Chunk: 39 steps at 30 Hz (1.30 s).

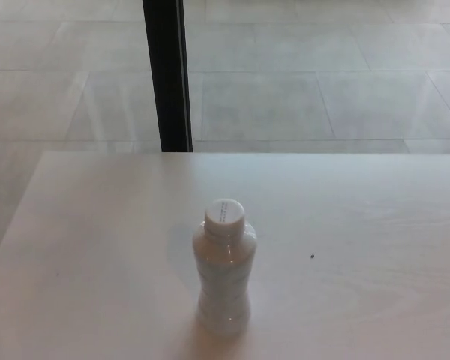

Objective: The robot uses its left hand to to lift the bottle kept on the middle of the desk and tilts it towards its right hand. It then uses its right hand to rotate its cap to open it and places the bottle and cap back on the desk

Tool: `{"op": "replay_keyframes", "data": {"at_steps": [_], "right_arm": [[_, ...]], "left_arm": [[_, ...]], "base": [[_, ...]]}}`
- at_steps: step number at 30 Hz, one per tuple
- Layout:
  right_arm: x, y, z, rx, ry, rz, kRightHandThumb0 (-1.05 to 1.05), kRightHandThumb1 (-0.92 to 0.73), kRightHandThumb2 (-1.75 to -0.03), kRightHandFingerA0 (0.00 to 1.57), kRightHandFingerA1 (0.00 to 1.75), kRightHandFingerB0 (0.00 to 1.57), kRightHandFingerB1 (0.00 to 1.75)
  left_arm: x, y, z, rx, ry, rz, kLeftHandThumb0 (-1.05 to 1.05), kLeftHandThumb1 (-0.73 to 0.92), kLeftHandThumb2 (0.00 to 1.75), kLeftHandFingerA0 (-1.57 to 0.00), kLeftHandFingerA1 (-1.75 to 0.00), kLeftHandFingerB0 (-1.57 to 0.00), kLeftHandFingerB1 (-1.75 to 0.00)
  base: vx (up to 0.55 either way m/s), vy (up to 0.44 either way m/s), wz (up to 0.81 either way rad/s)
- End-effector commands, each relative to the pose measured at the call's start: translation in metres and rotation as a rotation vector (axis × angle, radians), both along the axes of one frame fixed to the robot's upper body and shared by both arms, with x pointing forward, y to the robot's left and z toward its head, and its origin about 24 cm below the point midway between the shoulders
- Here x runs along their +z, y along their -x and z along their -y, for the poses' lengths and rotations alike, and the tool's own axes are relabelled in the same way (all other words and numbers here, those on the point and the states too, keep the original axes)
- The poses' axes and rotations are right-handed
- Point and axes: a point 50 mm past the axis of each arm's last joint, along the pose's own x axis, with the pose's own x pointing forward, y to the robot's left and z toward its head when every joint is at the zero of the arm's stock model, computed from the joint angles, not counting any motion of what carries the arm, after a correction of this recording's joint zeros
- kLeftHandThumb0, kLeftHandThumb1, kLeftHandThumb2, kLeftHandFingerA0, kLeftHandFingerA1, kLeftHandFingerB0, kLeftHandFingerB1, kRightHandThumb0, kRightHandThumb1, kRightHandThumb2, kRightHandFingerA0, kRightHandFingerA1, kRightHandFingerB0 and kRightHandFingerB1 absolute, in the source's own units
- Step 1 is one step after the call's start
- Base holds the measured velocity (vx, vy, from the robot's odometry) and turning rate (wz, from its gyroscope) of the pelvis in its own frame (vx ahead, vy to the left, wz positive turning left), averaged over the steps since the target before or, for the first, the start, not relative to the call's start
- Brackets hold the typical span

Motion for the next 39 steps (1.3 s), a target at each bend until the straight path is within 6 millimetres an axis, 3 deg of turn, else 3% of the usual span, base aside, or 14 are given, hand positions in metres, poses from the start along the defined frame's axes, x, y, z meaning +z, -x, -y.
{"op": "replay_keyframes", "data": {"at_steps": [1, 13, 14, 15, 17, 20, 22, 24, 25, 29, 30, 33, 37, 39], "right_arm": [[0.005, 0.001, 0.006, -0.02, 0.024, 0.023, -0.34, -0.63, -0.58, 0.75, 0.71, 0.51, 0.44], [0.004, -0.001, 0.006, -0.019, 0.021, 0.026, -0.34, -0.63, -0.58, 0.75, 0.71, 0.51, 0.44], [0.045, -0.046, 0.032, -0.123, 0.049, 0.33, -0.82, -0.67, -1.03, 0.01, 0.23, 0.04, 0.17], [0.123, -0.097, 0.064, -0.247, 0.065, 0.811, -0.82, -0.67, -1.03, 0.01, 0.23, 0.04, 0.17], [0.137, -0.112, 0.062, -0.216, 0.059, 0.873, -0.79, -0.66, -1.05, 0.0, 0.25, 0.0, 0.18], [0.182, -0.156, 0.044, -0.072, 0.05, 1.053, -0.92, -0.82, -1.15, 0.0, 0.2, 0.0, 0.07], [0.192, -0.165, 0.037, -0.046, 0.033, 1.099, -1.04, -0.86, -1.2, 0.0, 0.19, 0.0, 0.04], [0.204, -0.175, 0.029, -0.01, 0.018, 1.153, -1.05, -0.77, -1.25, 0.0, 0.52, 0.0, 0.32], [0.213, -0.185, 0.02, 0.02, 0.0, 1.195, -1.05, -0.9, -0.7, 0.0, 1.27, 0.0, 0.78], [0.246, -0.214, -0.022, 0.201, -0.039, 1.328, -1.05, -0.72, -0.78, 0.38, 1.75, 0.34, 1.54], [0.25, -0.217, -0.03, 0.255, -0.027, 1.331, -1.05, -0.52, -1.23, 0.36, 1.32, 0.27, 1.15], [0.257, -0.22, -0.053, 0.349, -0.016, 1.33, -0.89, -0.01, -0.99, 0.01, 0.87, 0.0, 0.83], [0.259, -0.219, -0.082, 0.444, -0.031, 1.33, -0.62, -0.13, -1.0, 0.03, 0.72, 0.0, 0.68], [0.254, -0.215, -0.107, 0.568, -0.049, 1.312, -1.05, -0.81, -0.71, 0.0, 1.15, 0.0, 1.01]], "left_arm": [[0.003, -0.001, -0.003, -0.004, 0.008, 0.027, -0.69, 0.54, 0.58, -0.64, -0.82, -0.74, -0.66], [0.003, -0.002, -0.003, -0.004, 0.007, 0.032, -0.69, 0.54, 0.58, -0.64, -0.82, -0.74, -0.66], [0.031, -0.033, -0.032, 0.099, -0.031, 0.251, -0.9, 0.48, 0.94, -0.01, -0.57, -0.07, -0.72], [0.084, -0.073, -0.071, 0.231, -0.076, 0.61, -0.9, 0.48, 0.94, -0.01, -0.57, -0.07, -0.72], [0.097, -0.091, -0.07, 0.264, -0.061, 0.725, -0.98, 0.52, 0.95, -0.02, -0.59, -0.1, -0.75], [0.139, -0.133, -0.066, 0.174, -0.049, 0.936, -0.44, 0.21, 0.92, -0.03, -0.58, -0.02, -0.57], [0.152, -0.141, -0.058, 0.153, -0.044, 1.008, -0.91, 0.48, 0.93, -0.03, -0.61, -0.17, -0.67], [0.166, -0.151, -0.051, 0.117, -0.061, 1.039, -0.89, 0.61, 0.6, -0.13, -0.71, -0.18, -0.67], [0.176, -0.161, -0.046, 0.084, -0.012, 1.103, -0.92, 0.47, 0.89, -0.03, -0.67, -0.18, -0.61], [0.206, -0.19, -0.018, -0.029, 0.08, 1.225, -0.87, 0.51, 0.55, 0.0, -0.92, -0.32, -0.56], [0.209, -0.195, -0.012, -0.058, 0.081, 1.245, -0.86, 0.52, 0.55, -0.02, -0.87, -0.32, -0.52], [0.218, -0.205, 0.006, -0.135, 0.057, 1.267, -0.83, 0.54, 0.57, -0.09, -0.78, -0.32, -0.5], [0.226, -0.217, 0.027, -0.221, 0.069, 1.291, -0.84, 0.54, 0.58, -0.16, -0.69, -0.3, -0.48], [0.235, -0.225, 0.051, -0.31, 0.075, 1.289, -0.79, 0.58, 0.58, -0.17, -0.65, -0.27, -0.46]], "base": [[0.0, 0.0, 0.0], [0.0, 0.0, 0.0], [0.0, 0.0, 0.0], [0.0, 0.0, 0.0], [0.0, 0.0, 0.0], [0.0, 0.0, 0.0], [0.0, 0.0, 0.0], [0.0, 0.0, 0.0], [0.0, 0.0, 0.0], [0.0, 0.0, 0.0], [0.0, 0.0, 0.0], [0.0, 0.0, 0.0], [0.0, 0.0, 0.0], [0.0, 0.0, 0.0]]}}
